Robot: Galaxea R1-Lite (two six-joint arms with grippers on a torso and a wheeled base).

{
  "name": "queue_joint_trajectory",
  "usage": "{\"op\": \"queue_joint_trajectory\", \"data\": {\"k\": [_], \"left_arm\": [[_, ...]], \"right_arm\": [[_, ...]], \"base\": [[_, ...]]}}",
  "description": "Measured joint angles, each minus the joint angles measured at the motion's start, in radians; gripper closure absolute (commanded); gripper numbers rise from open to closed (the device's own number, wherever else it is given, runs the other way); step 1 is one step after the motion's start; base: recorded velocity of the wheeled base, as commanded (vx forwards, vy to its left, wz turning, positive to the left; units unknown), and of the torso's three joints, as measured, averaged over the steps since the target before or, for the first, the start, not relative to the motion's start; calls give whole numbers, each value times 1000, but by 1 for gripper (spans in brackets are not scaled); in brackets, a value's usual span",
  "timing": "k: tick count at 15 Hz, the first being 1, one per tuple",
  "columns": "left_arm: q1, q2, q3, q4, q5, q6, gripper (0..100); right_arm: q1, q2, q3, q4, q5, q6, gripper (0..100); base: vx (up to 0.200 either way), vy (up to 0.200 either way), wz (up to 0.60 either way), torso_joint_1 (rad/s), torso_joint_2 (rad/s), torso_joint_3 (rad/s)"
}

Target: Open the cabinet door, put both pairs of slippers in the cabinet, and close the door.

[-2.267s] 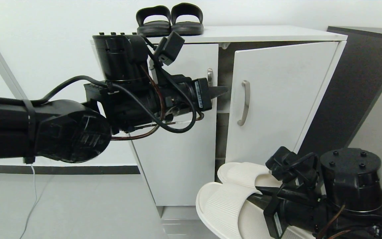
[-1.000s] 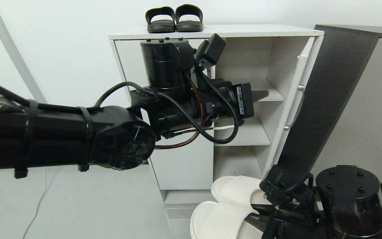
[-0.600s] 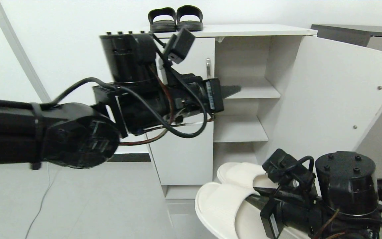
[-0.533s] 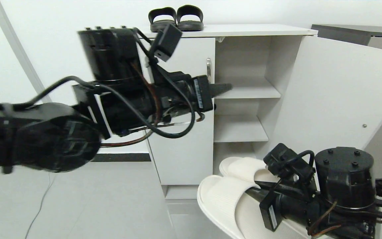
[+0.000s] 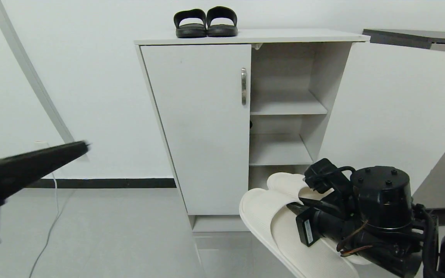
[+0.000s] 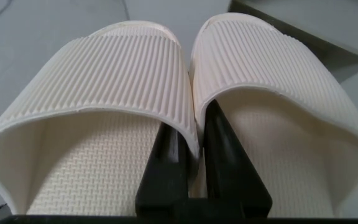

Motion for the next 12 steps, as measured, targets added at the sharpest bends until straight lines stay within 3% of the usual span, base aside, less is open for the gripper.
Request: {"op": "queue_joint_trajectory", "data": {"k": [2,5,6,8,10,12], "left_arm": [[72,-232,75,203,106,32,100],[297,-530,259,370,209,62,100],[366,-606,331,379,224,69,100],[433,-723,455,346,238,91,100],[449,-793,558,267,241,108,100],[451,-825,646,119,227,125,100]], "right_arm": [[-9,18,-9,-21,-24,12,100],[-12,40,-19,-46,-50,17,100],[-15,43,-18,-45,-52,17,100],[-11,46,-18,-45,-52,17,100],[-16,49,-18,-44,-53,17,100],[-13,49,-17,-45,-53,17,100]], "base": [[0,0,0,0,0,0],[0,0,0,0,0,0],[0,0,0,0,0,0],[0,0,0,0,0,0],[0,0,0,0,0,0],[0,0,0,0,0,0]]}}
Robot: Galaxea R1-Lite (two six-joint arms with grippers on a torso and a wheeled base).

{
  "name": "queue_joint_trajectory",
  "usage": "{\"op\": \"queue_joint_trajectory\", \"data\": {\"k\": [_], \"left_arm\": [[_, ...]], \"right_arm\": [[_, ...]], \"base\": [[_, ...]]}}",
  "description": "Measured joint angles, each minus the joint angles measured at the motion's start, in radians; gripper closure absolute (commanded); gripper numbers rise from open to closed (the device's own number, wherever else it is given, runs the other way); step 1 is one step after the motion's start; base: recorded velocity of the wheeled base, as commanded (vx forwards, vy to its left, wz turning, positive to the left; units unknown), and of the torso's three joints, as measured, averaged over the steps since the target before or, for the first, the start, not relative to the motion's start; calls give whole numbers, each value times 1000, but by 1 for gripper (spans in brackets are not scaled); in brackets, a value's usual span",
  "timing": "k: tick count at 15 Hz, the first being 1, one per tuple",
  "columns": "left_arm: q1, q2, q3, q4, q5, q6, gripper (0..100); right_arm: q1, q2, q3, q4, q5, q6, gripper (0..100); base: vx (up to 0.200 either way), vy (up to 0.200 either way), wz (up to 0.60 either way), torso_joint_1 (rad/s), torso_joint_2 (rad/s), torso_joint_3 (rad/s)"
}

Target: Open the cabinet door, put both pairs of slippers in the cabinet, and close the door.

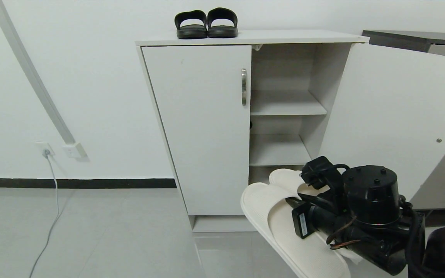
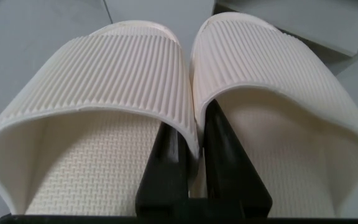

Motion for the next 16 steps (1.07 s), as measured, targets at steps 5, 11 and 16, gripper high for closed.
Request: {"op": "queue_joint_trajectory", "data": {"k": [5,11,16], "left_arm": [[0,-22,50,-4,-73,48,100],[1,-24,50,38,-84,114,100],[0,-24,51,37,-82,90,100]], "right_arm": [[2,1,1,1,0,-1,100],[12,22,-2,-40,-48,-2,100],[66,134,-58,-111,-315,110,100]], "base": [[0,0,0,0,0,0],[0,0,0,0,0,0],[0,0,0,0,0,0]]}}
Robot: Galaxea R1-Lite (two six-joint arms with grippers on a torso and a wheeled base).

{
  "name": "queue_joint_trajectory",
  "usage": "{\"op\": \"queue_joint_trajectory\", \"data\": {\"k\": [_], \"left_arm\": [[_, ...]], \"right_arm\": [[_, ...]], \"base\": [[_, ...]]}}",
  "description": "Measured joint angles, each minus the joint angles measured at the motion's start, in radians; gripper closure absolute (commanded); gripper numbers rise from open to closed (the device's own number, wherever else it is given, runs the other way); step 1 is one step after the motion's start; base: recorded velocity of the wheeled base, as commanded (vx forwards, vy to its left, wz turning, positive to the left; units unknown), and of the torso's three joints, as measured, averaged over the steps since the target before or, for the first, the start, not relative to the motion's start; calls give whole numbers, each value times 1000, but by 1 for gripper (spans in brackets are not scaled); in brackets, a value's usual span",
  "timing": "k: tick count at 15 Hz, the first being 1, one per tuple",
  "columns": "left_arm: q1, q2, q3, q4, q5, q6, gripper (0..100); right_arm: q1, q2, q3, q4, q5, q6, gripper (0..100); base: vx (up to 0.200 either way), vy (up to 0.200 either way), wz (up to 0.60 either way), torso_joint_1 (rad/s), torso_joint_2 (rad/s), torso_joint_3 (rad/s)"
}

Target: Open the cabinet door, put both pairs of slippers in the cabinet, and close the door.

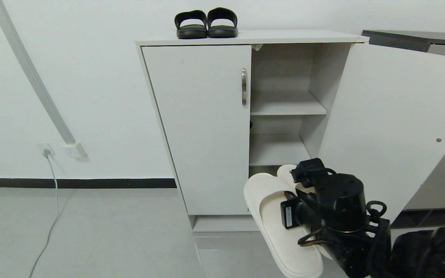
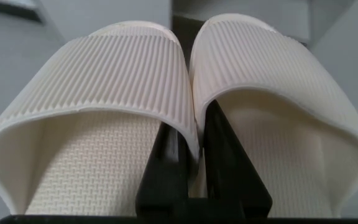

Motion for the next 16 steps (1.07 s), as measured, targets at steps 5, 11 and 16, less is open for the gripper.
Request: {"op": "queue_joint_trajectory", "data": {"k": [5,11,16], "left_arm": [[0,0,0,0,0,1,100],[1,1,-1,-2,0,0,100],[0,1,0,0,1,0,100]], "right_arm": [[10,143,-171,66,-214,121,100],[-9,218,-207,68,-256,127,100],[-3,267,-216,42,-253,123,100]], "base": [[0,-40,0,0,0,0],[0,-167,0,4,1,2],[0,0,0,0,0,0]]}}
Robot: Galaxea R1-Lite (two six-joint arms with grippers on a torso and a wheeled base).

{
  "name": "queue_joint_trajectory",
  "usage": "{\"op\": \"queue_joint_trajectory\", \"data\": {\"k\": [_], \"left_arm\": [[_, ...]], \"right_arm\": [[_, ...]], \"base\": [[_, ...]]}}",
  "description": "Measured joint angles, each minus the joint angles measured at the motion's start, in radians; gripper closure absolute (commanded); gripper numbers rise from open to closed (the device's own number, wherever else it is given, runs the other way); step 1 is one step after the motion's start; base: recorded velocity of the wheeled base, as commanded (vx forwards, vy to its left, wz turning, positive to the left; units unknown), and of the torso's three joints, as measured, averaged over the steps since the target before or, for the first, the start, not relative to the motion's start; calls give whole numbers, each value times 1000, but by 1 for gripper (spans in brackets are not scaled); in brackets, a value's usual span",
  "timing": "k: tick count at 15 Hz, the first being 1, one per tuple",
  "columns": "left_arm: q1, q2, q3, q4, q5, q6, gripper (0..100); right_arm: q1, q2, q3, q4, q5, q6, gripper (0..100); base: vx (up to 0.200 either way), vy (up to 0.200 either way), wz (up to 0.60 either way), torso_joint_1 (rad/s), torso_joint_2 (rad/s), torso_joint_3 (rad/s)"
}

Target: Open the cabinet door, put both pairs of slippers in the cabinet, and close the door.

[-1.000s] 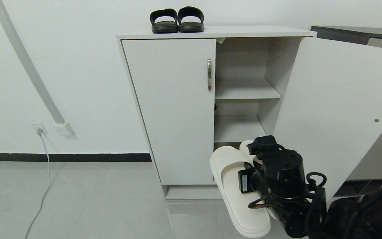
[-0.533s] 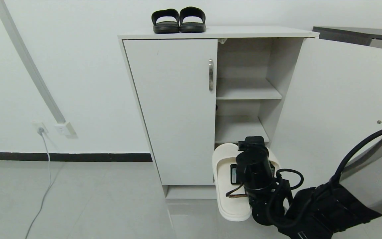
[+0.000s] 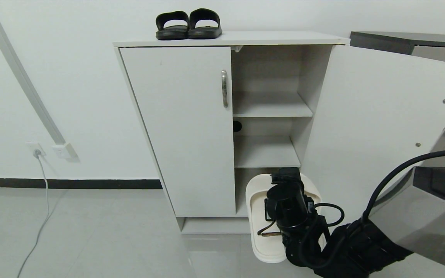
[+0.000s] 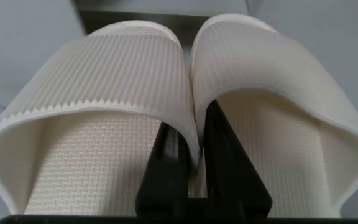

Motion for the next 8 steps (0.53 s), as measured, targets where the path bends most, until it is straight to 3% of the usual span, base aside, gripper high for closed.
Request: {"op": "queue_joint_trajectory", "data": {"k": [8], "left_arm": [[1,0,0,-1,0,0,100]], "right_arm": [[-28,97,-90,-12,4,-20,100]], "base": [[0,0,0,0,0,0]]}}
